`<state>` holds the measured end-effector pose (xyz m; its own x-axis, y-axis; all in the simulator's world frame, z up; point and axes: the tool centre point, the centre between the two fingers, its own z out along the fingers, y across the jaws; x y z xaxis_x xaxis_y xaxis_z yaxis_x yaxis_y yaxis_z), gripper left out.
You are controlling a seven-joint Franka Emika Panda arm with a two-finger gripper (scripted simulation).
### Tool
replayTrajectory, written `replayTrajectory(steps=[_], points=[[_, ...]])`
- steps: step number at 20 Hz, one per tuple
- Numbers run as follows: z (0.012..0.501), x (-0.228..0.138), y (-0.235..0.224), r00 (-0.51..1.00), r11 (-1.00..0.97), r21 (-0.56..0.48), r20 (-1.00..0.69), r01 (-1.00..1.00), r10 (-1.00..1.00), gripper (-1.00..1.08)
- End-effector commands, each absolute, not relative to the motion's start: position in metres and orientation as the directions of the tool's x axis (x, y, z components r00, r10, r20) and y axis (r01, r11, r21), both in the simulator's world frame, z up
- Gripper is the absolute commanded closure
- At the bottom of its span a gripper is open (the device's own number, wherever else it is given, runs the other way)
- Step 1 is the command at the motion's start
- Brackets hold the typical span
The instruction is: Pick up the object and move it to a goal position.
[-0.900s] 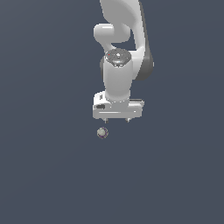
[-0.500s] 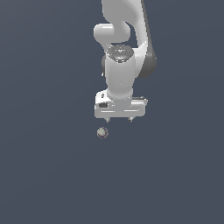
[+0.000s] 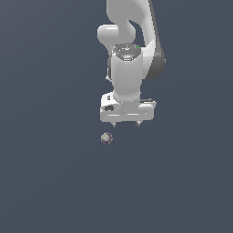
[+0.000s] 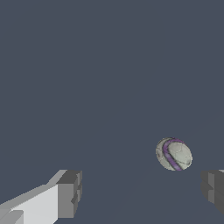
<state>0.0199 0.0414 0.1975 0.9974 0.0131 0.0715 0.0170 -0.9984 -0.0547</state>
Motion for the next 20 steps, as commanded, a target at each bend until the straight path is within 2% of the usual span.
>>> replayTrajectory(steps=[1, 11, 20], points=[[0.197, 0.02, 0.041, 0.997, -0.998, -0.055, 0.071, 0.013, 0.009, -0.92], [0.185, 0.019, 0.032, 0.993, -0.993, -0.061, 0.056, -0.105, -0.109, -0.92], [0.161, 0.016, 0.015, 0.943, -0.943, -0.061, 0.028, -0.328, -0.33, -0.92]])
